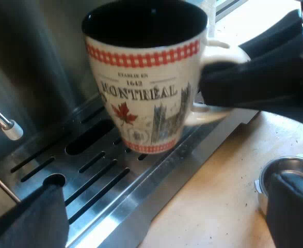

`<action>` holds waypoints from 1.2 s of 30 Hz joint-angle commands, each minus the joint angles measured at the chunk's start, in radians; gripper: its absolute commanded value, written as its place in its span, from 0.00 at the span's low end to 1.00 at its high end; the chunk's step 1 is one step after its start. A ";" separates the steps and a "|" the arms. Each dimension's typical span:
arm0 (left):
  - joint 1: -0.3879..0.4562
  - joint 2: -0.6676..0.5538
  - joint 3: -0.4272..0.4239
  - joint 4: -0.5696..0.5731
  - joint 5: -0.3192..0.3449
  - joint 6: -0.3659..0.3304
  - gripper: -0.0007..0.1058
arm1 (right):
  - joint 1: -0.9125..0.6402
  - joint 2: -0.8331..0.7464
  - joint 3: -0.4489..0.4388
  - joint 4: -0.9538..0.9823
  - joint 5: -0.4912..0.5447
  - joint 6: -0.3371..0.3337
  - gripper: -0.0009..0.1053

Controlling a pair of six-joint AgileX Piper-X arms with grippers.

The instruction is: Place mug into machine

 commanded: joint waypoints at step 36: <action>-0.004 0.018 -0.001 -0.010 0.005 0.000 0.75 | -0.018 0.104 -0.102 -0.044 0.056 0.004 0.36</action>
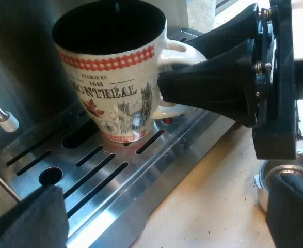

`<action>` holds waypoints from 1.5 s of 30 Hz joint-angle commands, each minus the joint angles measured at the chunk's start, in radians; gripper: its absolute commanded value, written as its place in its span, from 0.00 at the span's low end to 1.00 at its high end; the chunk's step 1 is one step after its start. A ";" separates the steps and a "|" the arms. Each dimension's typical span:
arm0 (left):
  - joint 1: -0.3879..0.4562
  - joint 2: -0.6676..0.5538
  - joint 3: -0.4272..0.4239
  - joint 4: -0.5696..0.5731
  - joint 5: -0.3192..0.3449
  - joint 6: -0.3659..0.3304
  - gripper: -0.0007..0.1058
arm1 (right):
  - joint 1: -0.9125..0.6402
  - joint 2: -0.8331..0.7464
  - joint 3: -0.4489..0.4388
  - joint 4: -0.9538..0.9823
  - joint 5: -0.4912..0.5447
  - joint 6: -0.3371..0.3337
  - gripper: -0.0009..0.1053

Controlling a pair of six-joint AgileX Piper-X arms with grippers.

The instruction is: Place mug into machine

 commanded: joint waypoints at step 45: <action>-0.004 -0.143 -0.005 0.010 -0.003 0.008 0.75 | 0.073 -0.295 0.029 0.478 -0.030 0.115 0.36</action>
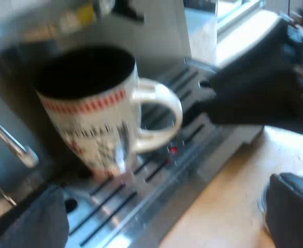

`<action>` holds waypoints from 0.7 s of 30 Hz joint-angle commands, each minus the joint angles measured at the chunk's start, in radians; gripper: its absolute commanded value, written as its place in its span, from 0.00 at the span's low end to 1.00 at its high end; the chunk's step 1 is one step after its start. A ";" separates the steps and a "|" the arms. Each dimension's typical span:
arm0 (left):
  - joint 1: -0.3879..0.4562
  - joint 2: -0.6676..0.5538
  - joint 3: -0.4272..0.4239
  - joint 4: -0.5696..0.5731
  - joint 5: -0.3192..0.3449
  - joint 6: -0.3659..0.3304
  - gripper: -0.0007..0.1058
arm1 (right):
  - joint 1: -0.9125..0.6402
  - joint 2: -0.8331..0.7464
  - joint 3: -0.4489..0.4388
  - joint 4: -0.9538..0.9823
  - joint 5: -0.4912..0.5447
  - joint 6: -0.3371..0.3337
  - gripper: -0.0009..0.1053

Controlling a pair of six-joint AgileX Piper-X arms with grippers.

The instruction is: Place mug into machine

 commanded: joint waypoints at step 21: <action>0.000 -0.212 -0.414 0.486 -0.079 -0.086 0.75 | 0.039 -0.591 -0.273 0.984 -0.100 0.092 0.36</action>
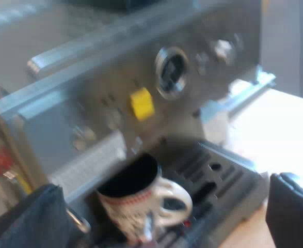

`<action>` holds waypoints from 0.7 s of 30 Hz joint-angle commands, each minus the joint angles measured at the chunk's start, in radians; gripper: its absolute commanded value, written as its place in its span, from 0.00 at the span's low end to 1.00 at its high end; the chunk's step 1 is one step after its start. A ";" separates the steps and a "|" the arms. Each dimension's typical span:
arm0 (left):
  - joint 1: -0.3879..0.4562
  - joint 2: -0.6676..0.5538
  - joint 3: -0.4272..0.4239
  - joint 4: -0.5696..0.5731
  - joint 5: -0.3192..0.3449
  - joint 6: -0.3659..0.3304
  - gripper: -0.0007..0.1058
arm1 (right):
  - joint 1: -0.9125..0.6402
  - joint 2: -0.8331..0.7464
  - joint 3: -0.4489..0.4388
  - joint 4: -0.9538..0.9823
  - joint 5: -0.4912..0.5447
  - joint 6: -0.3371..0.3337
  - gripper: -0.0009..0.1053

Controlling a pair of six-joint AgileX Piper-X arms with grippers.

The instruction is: Place mug into machine

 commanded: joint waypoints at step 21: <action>0.248 -0.008 -0.182 0.142 0.000 -0.046 0.75 | -1.030 -0.134 -0.231 0.289 -0.236 -0.156 0.36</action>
